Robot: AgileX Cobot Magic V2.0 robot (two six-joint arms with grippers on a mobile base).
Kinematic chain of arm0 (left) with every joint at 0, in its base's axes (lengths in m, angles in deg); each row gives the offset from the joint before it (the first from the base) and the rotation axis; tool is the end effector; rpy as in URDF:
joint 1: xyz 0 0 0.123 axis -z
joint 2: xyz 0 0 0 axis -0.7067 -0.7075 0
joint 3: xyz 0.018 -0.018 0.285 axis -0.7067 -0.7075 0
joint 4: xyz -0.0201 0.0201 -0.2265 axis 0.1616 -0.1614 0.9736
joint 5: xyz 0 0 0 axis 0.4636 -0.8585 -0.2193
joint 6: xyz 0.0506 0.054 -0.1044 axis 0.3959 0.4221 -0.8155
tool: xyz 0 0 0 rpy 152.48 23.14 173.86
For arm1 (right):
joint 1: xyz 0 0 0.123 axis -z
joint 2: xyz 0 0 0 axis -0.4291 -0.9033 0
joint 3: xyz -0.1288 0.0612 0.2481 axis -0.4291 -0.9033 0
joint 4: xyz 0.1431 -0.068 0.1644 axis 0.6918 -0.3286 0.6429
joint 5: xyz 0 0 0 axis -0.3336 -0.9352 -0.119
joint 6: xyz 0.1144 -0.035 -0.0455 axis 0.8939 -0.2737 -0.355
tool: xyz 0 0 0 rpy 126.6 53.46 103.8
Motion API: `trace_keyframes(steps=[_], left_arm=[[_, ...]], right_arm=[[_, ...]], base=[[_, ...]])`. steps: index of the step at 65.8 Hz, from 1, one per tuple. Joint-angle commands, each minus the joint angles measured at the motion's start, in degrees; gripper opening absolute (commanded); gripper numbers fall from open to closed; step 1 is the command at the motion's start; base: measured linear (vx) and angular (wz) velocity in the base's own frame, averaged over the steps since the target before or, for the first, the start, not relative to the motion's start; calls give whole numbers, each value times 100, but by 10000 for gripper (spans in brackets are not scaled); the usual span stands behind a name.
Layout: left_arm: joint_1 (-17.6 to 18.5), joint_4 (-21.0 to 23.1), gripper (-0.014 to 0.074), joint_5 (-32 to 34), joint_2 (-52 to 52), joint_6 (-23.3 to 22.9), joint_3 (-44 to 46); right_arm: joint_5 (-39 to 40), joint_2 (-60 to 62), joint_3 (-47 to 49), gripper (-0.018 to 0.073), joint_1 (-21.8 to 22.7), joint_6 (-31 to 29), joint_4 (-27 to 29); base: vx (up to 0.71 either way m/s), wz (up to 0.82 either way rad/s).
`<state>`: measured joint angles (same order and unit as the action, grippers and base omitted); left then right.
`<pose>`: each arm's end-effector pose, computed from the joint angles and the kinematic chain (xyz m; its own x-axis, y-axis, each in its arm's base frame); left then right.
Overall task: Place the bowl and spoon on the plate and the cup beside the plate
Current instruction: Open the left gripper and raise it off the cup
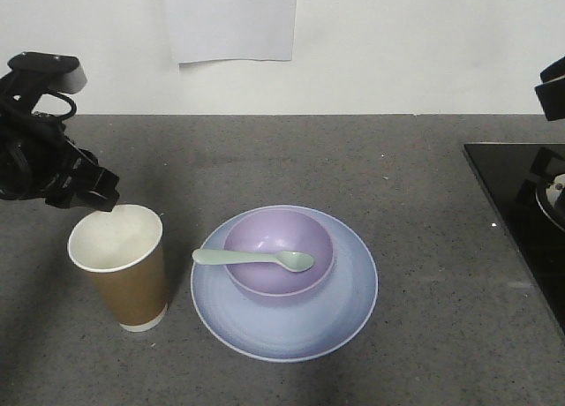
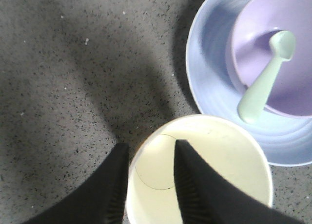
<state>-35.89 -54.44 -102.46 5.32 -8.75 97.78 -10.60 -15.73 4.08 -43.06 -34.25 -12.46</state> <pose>0.2694 -0.0820 0.3228 -0.8423 0.2676 -0.4679 0.3994 0.8928 -0.2084 0.2033 0.0569 0.4415 -0.5878 -0.4032 -0.7013 -0.3921 0.9003 -0.1890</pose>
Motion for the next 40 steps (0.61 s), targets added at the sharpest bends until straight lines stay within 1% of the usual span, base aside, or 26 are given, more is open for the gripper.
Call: trace_keyframes(steps=[1,7,13,22,26,30,34,40], left_arm=[[26,130,238,269,452,-52,159],[26,118,238,404,754,-52,159],[26,-9,238,692,1087,-37,159],[26,-567,238,1344,1673,-45,159],[26,-835,234,1615,1929,-68,159],[26,-1227,221,1820,2167,-130,137],[26,-1550,197,2033,2407,-237,54],[26,-1748,150,2409,2760,-363,-385]], right_arm=[[421,81,149,-6,37,10,-32],[629,93,149,-6,37,10,-32],[882,117,149,-6,37,10,-32],[1299,211,75,-6,37,4,-82],[1759,380,-237,-6,37,4,-82],[2238,656,-779,-6,37,27,-140],[2746,973,-1391,-6,37,237,-306],[3402,1393,-2474,-6,37,608,-732]], base=[[0,0],[0,0],[0,0],[0,0],[0,0],[0,0],[0,0],[0,0]])
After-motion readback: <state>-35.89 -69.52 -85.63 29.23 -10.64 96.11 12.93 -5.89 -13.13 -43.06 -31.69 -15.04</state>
